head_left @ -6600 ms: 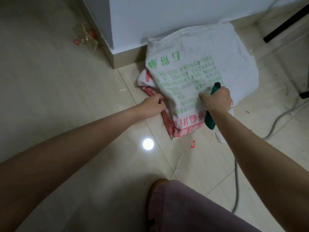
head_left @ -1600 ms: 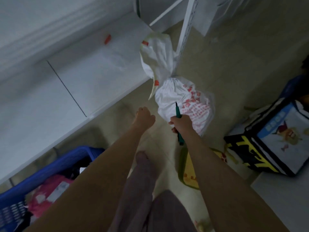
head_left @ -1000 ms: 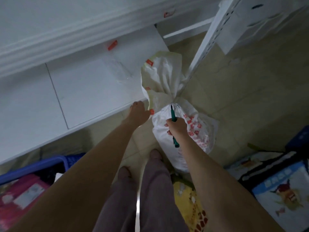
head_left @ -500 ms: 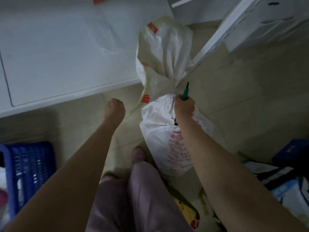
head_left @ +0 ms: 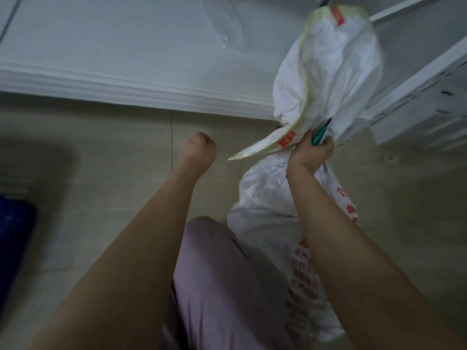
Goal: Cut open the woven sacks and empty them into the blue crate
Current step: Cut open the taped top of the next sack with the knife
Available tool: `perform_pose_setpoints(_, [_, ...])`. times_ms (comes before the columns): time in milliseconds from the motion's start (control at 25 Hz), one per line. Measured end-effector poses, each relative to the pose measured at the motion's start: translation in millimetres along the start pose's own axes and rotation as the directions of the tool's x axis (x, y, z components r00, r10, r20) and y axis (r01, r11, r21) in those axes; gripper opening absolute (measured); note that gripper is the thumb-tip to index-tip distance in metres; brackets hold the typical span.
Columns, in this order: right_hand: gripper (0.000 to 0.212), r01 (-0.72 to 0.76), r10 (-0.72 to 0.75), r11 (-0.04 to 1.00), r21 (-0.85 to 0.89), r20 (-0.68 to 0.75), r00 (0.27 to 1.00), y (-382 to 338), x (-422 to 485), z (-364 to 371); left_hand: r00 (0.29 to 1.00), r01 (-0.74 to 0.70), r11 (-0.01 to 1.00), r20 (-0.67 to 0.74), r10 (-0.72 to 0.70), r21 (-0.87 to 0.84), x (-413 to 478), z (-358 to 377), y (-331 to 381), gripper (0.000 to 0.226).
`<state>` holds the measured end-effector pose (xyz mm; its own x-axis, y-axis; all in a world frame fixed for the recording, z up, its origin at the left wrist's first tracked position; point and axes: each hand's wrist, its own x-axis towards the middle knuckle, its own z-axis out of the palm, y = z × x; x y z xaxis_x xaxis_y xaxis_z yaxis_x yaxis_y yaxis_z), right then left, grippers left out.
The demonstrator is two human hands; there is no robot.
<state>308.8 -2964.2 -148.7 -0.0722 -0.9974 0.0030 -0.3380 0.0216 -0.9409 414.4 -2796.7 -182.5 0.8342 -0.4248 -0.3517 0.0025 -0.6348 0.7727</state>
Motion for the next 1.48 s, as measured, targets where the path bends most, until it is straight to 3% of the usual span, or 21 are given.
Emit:
perform_pose_setpoints(80, [0.067,0.003,0.000,0.996,-0.092,0.034,0.999,7.1,8.3,-6.5,1.000,-0.001,0.999,-0.027,0.000,-0.033,-7.1,2.6,-10.0,0.032])
perform_pose_setpoints(280, [0.060,-0.117,0.148,0.988,-0.100,0.398,0.905,-10.3,-0.8,-46.3,0.992,-0.017,1.000,-0.125,0.018,0.009,-68.2,-15.9,-7.4,0.031])
perform_pose_setpoints(360, [0.071,-0.126,0.187,0.980,-0.152,0.519,0.834,-14.5,-12.0,-63.0,0.990,-0.059,0.996,-0.135,0.049,-0.069,-91.7,-26.8,13.9,0.027])
perform_pose_setpoints(480, [0.054,-0.116,0.174,0.984,-0.135,0.611,0.772,-14.6,-24.5,-86.6,0.992,-0.090,0.962,-0.112,0.063,-0.257,-124.4,-37.0,41.1,0.017])
perform_pose_setpoints(560, [0.042,-0.103,0.133,0.991,-0.083,0.606,0.785,-14.4,-33.0,-104.7,0.995,-0.049,0.858,-0.096,-0.001,-0.511,-158.7,-38.8,56.3,0.019])
perform_pose_setpoints(640, [0.049,-0.144,0.139,0.989,-0.043,0.612,0.779,-12.3,-44.1,-117.5,0.995,-0.005,0.657,-0.067,-0.069,-0.754,-187.9,-41.2,62.6,0.028])
perform_pose_setpoints(680, [0.054,-0.180,0.158,0.983,-0.027,0.616,0.772,-12.2,-49.9,-122.5,0.996,-0.005,0.586,-0.057,-0.070,-0.810,-200.9,-43.1,64.8,0.029])
perform_pose_setpoints(760, [0.062,-0.231,0.172,0.973,0.016,0.618,0.767,-18.2,-60.9,-131.1,0.999,-0.012,0.551,-0.036,-0.033,-0.835,-225.9,-48.4,66.9,0.027])
perform_pose_setpoints(920, [0.068,-0.237,0.073,0.951,0.199,0.599,0.797,-68.2,-74.6,-135.4,1.000,0.015,0.593,-0.001,-0.026,-0.805,-243.4,-62.8,72.4,0.026])
perform_pose_setpoints(1240, [0.041,-0.095,-0.138,0.937,0.335,0.606,0.784,-178.0,-104.7,-113.6,0.990,0.083,0.766,0.139,0.008,-0.638,-238.0,-82.4,83.5,0.028])
perform_pose_setpoints(1480, [0.032,-0.055,-0.248,0.910,0.410,0.648,0.720,-227.4,-148.7,-93.9,0.996,-0.055,0.757,0.016,0.086,-0.651,-221.5,-114.1,85.1,0.035])
